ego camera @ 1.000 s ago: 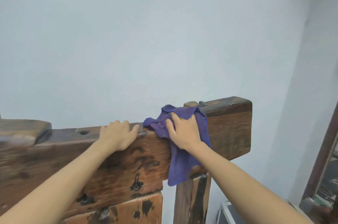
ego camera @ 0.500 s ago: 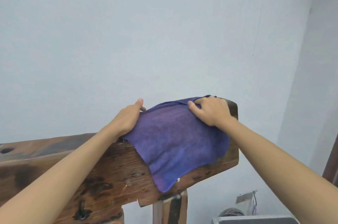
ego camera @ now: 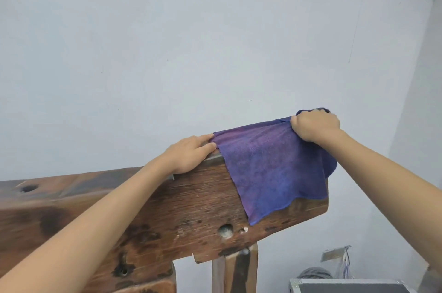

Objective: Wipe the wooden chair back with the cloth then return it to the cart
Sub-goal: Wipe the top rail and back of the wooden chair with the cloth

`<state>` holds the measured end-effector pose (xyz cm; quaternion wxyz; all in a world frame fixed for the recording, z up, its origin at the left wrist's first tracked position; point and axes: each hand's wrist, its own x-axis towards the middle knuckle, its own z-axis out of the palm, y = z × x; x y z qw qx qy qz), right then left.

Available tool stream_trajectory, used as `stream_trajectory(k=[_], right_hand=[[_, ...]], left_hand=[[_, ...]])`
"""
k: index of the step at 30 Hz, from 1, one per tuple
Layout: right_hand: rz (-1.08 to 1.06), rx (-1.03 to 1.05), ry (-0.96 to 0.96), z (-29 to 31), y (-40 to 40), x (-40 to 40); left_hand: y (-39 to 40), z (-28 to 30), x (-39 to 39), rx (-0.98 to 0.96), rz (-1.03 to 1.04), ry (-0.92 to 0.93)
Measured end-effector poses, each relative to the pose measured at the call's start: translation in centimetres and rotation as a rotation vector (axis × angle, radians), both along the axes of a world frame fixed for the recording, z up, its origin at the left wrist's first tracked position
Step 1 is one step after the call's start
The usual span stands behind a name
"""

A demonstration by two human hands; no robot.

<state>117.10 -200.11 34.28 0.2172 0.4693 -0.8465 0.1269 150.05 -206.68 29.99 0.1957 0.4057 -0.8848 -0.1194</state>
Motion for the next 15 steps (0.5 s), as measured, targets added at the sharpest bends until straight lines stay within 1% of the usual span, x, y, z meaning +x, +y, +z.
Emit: stream_trajectory(k=[1,2,3,5,6,8,10,12,15], right_hand=[[-0.018,-0.029,0.112,0.2,0.1,0.9],[0.024,-0.042,0.153,0.1,0.1,2.1],[0.109,-0.029,0.105,-0.1,0.0,3.1],[0.253,0.075,-0.106,-0.7,0.0,5.3],[0.274,0.123,-0.142,-1.0,0.0,6.2],[0.275,0.133,-0.124,-1.3,0.1,7.3],[0.284,0.099,-0.082,-1.9,0.1,8.8],[0.317,0.021,-0.01,-2.9,0.0,11.1],[0.374,-0.105,0.046,-4.5,0.1,14.8]], left_hand=[[-0.1,0.1,-0.1,0.012,0.011,0.005],[-0.1,-0.1,0.2,0.028,0.026,0.023],[-0.1,-0.2,0.3,0.039,0.043,0.054],[0.0,-0.6,0.6,0.044,0.065,0.151],[0.0,-0.8,0.8,0.033,0.061,0.194],[0.1,-1.2,1.3,0.026,0.039,0.237],[-0.2,-1.4,1.9,0.062,0.031,0.251],[-0.6,-1.3,2.7,0.1,0.025,0.266],[-1.2,-1.7,4.9,0.1,0.027,0.216]])
